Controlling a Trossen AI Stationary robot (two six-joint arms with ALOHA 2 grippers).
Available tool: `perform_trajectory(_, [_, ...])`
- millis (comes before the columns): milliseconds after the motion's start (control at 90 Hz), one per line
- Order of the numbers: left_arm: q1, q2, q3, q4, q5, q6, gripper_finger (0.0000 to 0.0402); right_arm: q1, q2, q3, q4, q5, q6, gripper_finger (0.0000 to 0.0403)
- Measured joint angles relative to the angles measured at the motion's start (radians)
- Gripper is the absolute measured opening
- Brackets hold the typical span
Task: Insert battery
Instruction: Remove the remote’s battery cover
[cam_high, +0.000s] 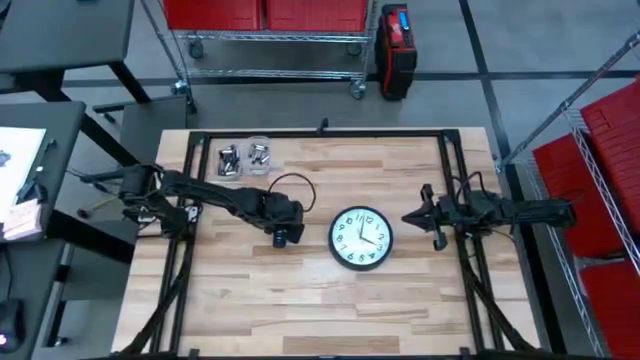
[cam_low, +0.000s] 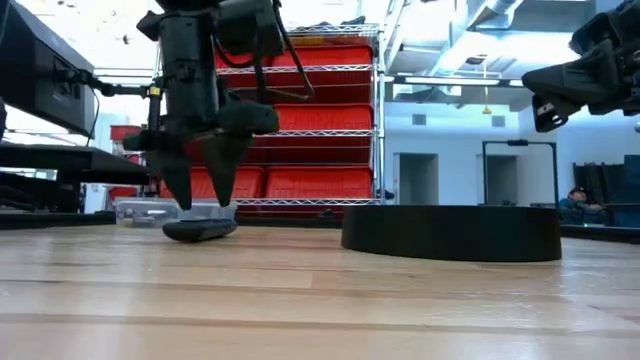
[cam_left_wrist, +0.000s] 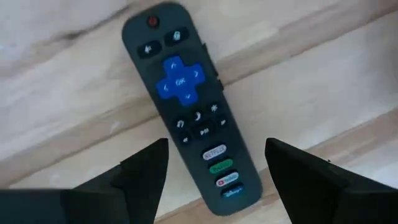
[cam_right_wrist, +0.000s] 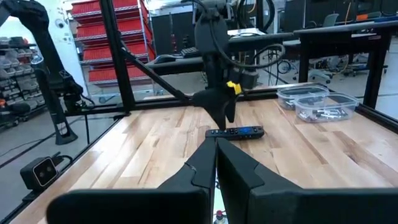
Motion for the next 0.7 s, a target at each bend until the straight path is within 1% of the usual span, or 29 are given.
perform_trajectory(156, [0.001, 0.0, -0.001, -0.011, -0.024, -0.004, 0.0248, 0.0, 0.0, 0.0, 0.0, 0.0, 0.0, 0.0007])
perform_trajectory(278, [-0.001, 0.001, -0.01, -0.009, -0.024, -0.061, 0.0248, 0.0, 0.0, 0.0, 0.0, 0.0, 0.0, 0.0007])
perform_trajectory(400, [-0.001, 0.002, -0.01, -0.002, -0.035, -0.066, 0.0248, 0.0, 0.0, 0.0, 0.0, 0.0, 0.0, 0.0007])
perform_trajectory(600, [-0.006, 0.045, -0.008, 0.071, -0.044, -0.04, 0.0248, 0.0, 0.0, 0.0, 0.0, 0.0, 0.0, 0.0007])
perform_trajectory(700, [-0.008, 0.092, -0.011, 0.043, -0.043, -0.029, 0.0248, 0.0, 0.0, 0.0, 0.003, 0.0, 0.0, 0.0007])
